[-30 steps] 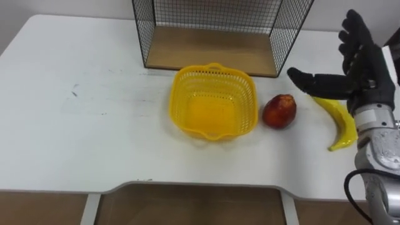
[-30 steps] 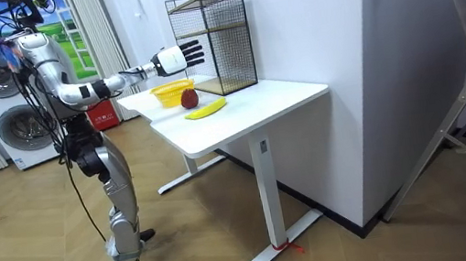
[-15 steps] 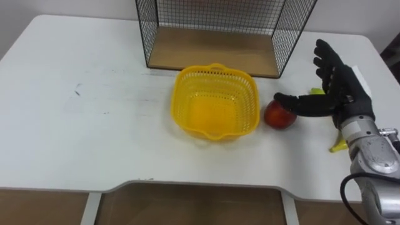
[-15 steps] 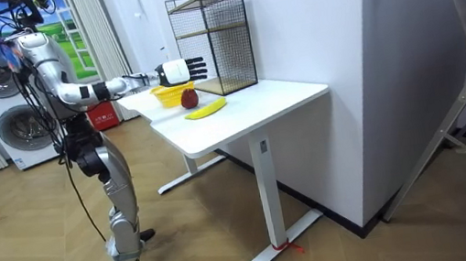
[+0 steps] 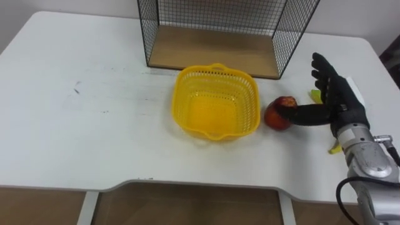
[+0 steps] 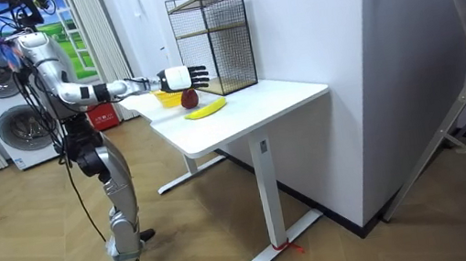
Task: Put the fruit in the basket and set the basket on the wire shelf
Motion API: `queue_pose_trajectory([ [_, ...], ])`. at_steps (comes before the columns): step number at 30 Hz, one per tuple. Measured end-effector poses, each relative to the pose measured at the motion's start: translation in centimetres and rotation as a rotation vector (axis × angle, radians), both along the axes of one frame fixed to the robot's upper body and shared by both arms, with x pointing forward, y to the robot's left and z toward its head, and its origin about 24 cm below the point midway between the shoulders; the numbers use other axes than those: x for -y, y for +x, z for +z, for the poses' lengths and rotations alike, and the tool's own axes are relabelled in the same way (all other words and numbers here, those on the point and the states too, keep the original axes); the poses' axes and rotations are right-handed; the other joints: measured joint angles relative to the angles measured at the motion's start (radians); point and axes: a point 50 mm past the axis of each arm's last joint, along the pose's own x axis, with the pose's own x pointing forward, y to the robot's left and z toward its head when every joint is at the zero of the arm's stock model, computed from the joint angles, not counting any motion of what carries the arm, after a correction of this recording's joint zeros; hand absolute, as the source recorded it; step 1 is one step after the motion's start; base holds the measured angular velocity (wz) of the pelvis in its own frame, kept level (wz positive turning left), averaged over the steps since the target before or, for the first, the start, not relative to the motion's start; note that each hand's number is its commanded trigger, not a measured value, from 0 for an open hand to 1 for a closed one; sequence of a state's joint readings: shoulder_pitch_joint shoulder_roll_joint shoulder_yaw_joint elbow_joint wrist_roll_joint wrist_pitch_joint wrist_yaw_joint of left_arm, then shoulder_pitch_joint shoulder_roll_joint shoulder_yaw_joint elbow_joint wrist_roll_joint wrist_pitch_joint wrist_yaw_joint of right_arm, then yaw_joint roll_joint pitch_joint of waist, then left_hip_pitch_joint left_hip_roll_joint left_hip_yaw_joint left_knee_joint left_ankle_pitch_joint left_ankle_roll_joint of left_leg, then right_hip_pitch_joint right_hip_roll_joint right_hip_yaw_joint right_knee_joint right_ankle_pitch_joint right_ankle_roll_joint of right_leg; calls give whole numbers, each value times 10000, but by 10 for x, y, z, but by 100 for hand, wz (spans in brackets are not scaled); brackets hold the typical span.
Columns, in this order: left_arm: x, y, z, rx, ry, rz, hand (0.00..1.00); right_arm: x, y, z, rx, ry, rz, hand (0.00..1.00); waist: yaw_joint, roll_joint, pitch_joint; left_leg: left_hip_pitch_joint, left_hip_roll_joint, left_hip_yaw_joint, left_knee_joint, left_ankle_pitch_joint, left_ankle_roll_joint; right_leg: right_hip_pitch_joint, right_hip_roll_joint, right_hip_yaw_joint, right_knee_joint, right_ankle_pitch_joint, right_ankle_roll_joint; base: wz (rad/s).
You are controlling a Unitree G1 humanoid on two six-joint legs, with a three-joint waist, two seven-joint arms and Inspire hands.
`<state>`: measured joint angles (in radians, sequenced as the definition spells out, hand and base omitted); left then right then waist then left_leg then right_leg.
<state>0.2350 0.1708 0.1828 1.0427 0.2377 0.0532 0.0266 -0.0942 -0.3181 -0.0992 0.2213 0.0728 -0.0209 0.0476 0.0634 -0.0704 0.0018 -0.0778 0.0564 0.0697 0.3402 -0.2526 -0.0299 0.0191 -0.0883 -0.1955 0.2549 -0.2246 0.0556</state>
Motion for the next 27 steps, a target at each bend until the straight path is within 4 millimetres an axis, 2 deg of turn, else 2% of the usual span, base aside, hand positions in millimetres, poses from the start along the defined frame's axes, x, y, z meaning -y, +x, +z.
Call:
queue_pose_trajectory([
  [12,0,-1,0,-33,-40,-34,0,6,-4,-18,-778,-50,-259,0,0,5,2,-1,0,-7,40,0,1,22,-1,-14,12,13,-15,0],
  [18,0,0,0,-34,-121,-69,0,6,-4,-18,-814,-214,-237,0,-2,10,6,-3,0,-8,44,0,1,27,-1,-18,15,13,-14,0],
  [23,1,0,0,-40,-143,-156,0,5,-6,-30,-1368,-237,-192,0,2,11,22,-12,0,-45,60,0,1,51,-2,-66,21,13,-14,2],
  [27,1,0,0,-44,-147,-172,0,2,-6,-33,-1483,-240,-8,0,19,24,33,-63,0,-73,87,0,1,48,-1,-94,29,13,-15,2],
])
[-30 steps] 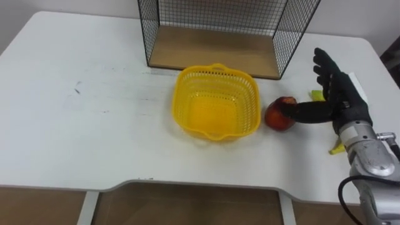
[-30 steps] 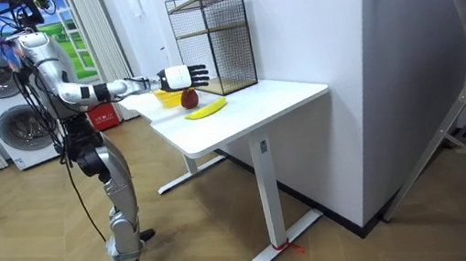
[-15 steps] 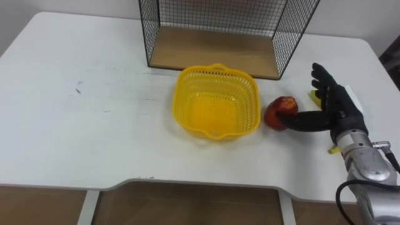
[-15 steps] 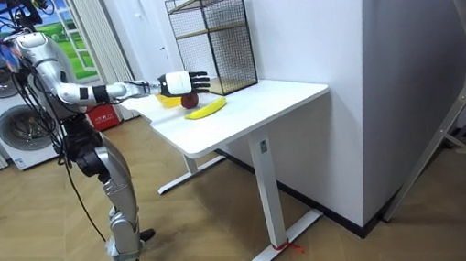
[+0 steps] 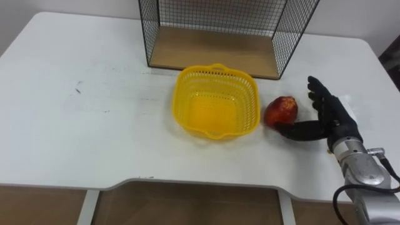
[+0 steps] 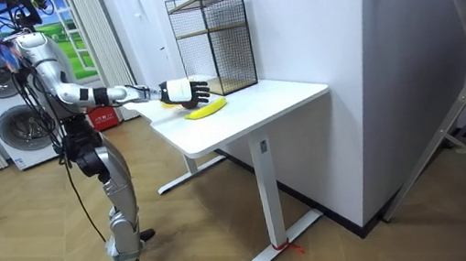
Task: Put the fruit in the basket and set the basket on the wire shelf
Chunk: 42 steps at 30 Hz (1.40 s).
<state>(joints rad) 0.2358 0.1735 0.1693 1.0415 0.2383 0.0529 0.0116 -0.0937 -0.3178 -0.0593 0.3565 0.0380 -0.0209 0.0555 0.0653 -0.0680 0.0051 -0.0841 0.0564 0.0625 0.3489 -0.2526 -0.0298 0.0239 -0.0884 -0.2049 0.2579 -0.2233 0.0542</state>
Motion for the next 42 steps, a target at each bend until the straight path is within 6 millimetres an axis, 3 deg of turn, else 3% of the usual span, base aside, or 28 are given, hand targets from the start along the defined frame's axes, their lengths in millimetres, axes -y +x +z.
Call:
queue_pose_trajectory([
  [8,3,3,-1,-48,-44,-408,0,-6,-1,-8,-421,13,463,0,165,70,57,-111,-3,-119,130,0,0,-49,8,-86,39,0,0,3],
  [15,6,2,-2,-246,-83,-650,0,-7,-1,-8,-476,-62,575,0,195,106,58,-119,-2,-151,113,-2,1,-64,5,-92,132,-1,0,0],
  [25,5,-5,-3,-666,-73,-577,0,-10,-2,-12,-787,-55,671,0,213,-37,-20,-114,-1,-182,123,-2,1,-52,-3,-156,139,-1,0,0],
  [26,5,-5,-3,-688,-73,-570,0,-10,-2,-12,-797,-57,685,53,213,-42,-19,-114,0,-184,124,-2,0,-50,-3,-160,140,-1,0,0],
  [27,5,-5,-3,-734,-71,-557,0,-11,-2,-12,-813,-57,689,100,214,-47,-19,-114,0,-189,126,-2,1,-48,-3,-166,141,-1,0,0],
  [36,4,-4,-3,-781,-33,-635,0,-3,-1,-9,-690,-537,321,100,212,-31,-7,-113,0,-196,134,-2,0,-42,-2,-180,153,-1,0,0],
  [42,3,-2,-2,-730,-10,-655,0,-3,0,-8,-613,-593,142,100,226,51,44,-116,0,-198,133,-3,1,-33,-2,-182,151,-1,0,0],
])
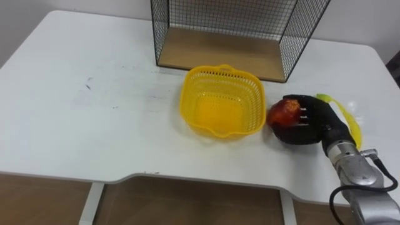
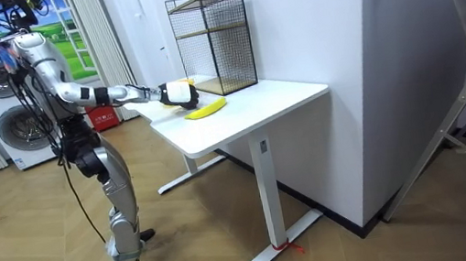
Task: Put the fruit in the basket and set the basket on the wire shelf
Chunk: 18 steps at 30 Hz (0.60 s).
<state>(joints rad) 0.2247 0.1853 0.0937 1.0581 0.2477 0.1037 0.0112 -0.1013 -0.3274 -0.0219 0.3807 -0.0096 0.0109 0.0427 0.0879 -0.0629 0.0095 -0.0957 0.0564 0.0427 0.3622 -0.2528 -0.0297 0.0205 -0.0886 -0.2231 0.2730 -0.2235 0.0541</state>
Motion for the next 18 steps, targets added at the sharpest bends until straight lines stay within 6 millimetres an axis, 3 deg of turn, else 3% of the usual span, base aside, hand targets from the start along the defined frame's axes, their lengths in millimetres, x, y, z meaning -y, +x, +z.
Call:
queue_pose_trajectory([
  [18,-1,3,1,142,357,-20,0,-4,1,-1,50,-13,22,100,-20,79,-14,-3,0,15,-10,0,0,12,-1,15,-3,-1,1,0],
])
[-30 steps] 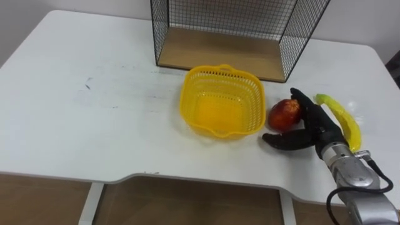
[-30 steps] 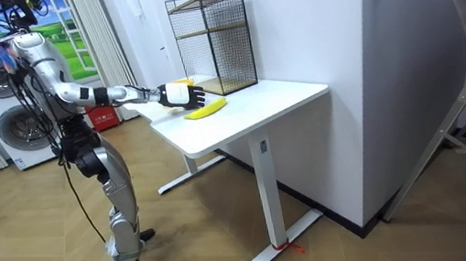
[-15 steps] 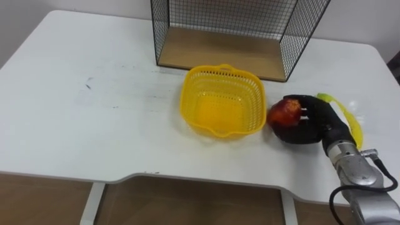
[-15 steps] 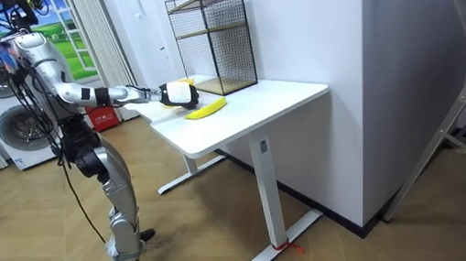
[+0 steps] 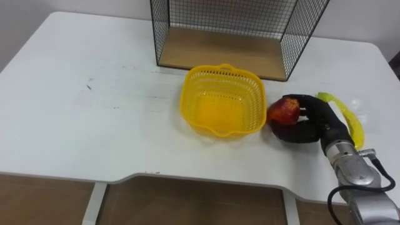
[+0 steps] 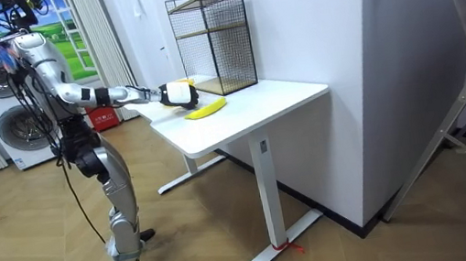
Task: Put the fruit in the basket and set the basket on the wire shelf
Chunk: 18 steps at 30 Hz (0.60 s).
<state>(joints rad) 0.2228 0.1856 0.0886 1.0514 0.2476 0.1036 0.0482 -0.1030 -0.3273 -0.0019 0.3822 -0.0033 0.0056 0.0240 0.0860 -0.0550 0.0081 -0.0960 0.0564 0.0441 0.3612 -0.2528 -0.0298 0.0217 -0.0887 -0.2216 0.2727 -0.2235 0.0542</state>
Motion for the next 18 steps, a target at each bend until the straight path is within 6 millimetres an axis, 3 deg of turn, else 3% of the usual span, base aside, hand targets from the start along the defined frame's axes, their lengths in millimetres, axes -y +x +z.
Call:
queue_pose_trajectory([
  [11,1,2,0,66,-128,-172,0,1,1,3,287,400,-428,100,-59,118,-28,-2,-1,21,-9,3,2,-8,-3,-10,-29,0,0,0],
  [18,2,7,1,405,-178,-278,0,-1,6,22,1252,670,-546,100,-94,139,-60,18,-11,19,-3,8,1,-1,1,-4,-89,1,-1,0],
])
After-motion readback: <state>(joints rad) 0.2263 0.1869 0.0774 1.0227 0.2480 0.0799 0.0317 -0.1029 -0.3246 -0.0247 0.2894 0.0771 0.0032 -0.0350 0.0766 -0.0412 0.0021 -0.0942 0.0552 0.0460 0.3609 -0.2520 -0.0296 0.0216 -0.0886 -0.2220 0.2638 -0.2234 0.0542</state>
